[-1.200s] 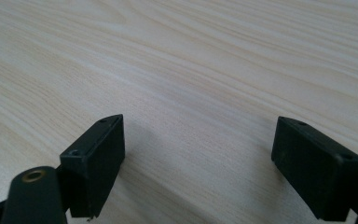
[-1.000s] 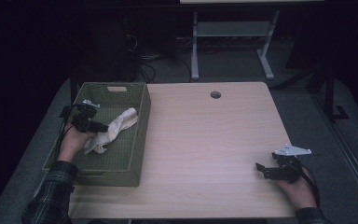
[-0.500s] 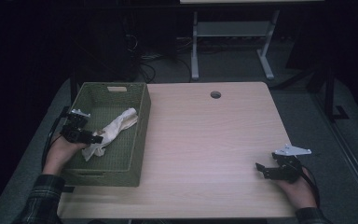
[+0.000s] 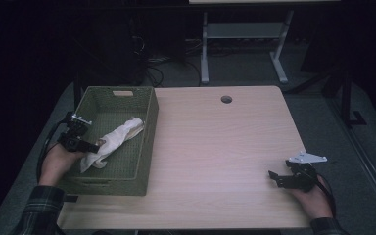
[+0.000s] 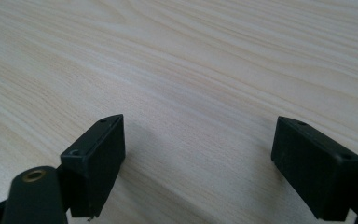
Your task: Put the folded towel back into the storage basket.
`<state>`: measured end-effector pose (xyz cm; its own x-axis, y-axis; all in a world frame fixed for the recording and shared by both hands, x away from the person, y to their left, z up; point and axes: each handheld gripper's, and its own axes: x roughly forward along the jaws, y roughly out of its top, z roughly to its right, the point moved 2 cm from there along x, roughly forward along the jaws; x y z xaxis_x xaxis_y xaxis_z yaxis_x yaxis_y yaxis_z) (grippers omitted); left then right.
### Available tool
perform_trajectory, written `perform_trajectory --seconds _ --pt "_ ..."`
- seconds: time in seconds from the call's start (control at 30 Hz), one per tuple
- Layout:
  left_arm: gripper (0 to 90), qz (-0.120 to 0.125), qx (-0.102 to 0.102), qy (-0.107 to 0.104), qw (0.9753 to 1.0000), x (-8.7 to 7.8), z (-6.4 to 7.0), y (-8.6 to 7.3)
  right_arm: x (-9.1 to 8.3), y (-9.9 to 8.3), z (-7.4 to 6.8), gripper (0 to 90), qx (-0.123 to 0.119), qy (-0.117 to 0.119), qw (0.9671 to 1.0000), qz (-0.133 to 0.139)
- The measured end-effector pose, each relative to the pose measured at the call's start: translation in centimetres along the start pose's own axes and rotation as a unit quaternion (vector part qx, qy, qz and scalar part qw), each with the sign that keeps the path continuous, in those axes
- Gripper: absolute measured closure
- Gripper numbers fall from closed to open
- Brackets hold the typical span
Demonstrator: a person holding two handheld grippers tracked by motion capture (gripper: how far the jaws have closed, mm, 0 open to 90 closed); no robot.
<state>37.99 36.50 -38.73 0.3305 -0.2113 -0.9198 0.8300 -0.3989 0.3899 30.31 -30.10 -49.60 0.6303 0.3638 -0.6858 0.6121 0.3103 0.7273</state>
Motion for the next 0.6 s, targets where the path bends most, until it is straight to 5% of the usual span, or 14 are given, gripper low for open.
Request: perform_trajectory --seconds 0.13,0.47,0.6 --pt "80.7 0.002 0.002 0.01 0.9999 -0.8 0.0 -0.3 0.0 0.0 0.0 17.2 0.0 0.0 1.0 0.0" --pt "76.5 -0.019 0.017 0.004 0.9997 4.2 0.3 1.2 0.0 0.0 0.0 17.2 0.0 0.0 1.0 0.0" --pt "55.4 -0.005 0.017 0.01 0.9998 3.3 0.5 0.9 0.0 0.0 0.0 17.2 0.0 0.0 1.0 0.0"
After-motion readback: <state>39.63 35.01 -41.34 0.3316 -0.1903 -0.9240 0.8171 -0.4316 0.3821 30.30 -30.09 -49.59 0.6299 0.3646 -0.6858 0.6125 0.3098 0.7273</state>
